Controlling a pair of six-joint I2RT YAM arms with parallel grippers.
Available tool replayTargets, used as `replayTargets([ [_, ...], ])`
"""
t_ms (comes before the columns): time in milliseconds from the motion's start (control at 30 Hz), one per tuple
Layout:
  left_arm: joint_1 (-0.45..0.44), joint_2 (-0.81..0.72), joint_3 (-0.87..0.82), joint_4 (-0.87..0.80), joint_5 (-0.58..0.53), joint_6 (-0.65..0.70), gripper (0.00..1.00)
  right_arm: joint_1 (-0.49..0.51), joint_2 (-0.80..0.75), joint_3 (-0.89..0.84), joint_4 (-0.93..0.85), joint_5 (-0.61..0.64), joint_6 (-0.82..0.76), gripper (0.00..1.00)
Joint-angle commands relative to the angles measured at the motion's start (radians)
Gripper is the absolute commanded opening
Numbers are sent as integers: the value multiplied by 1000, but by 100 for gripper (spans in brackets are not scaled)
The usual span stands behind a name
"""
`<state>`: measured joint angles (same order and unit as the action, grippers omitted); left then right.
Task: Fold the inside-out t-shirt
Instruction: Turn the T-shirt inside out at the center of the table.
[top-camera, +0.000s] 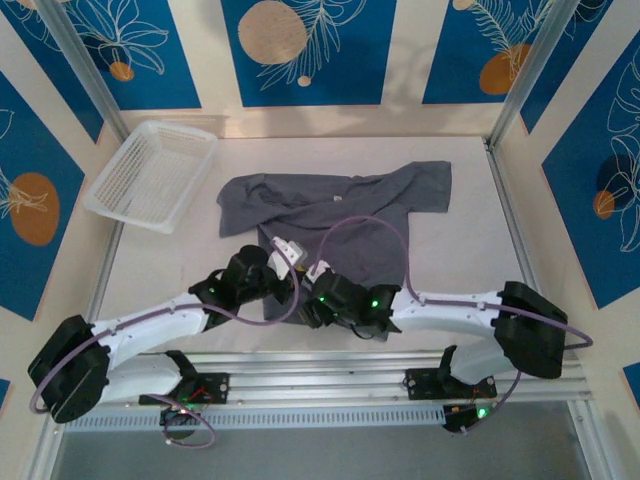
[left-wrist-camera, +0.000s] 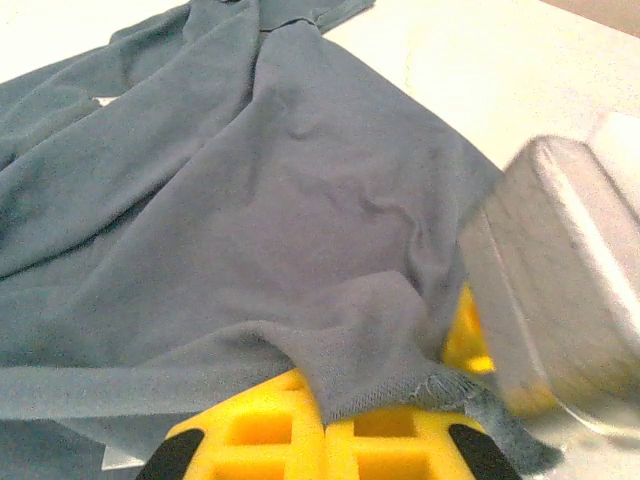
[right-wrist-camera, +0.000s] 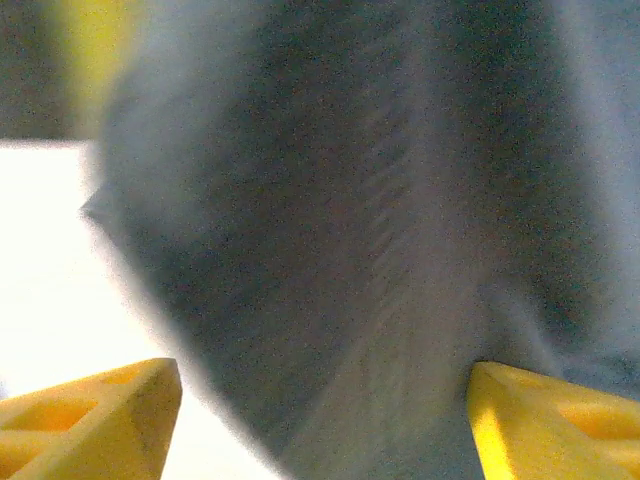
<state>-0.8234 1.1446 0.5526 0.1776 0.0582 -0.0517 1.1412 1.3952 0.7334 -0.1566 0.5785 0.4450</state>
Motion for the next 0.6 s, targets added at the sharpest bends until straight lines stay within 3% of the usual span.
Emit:
replayTargets([
  [0, -6, -45, 7, -62, -20, -11, 0, -1, 70, 79, -146, 491, 194, 78],
  [67, -5, -76, 8, -85, -43, 0, 0, -11, 124, 133, -390, 588, 389, 83],
  [133, -3, -121, 7, -106, -84, 11, 0, -4, 179, 172, -692, 670, 684, 93],
  [167, -1, -140, 5, -114, -103, 17, 0, 3, 195, 183, -799, 692, 801, 93],
  [233, 8, -177, -9, -114, -142, 26, 0, 30, 215, 189, -916, 723, 914, 82],
  [300, 13, -190, -30, -95, -150, 26, 0, 45, 197, 174, -802, 691, 757, 68],
  [400, 14, -165, -48, -58, -96, 36, 0, -2, 65, 45, -298, 372, 266, 43],
  [467, 14, -141, -59, -23, -76, 35, 0, -72, -32, -43, -101, 151, 169, 27],
  [500, 14, -131, -67, -1, -61, 36, 6, -119, -61, -58, -74, 72, 164, 19],
  [567, 14, -112, -74, 24, -21, 42, 27, -183, -85, -48, -83, -23, 146, 1],
])
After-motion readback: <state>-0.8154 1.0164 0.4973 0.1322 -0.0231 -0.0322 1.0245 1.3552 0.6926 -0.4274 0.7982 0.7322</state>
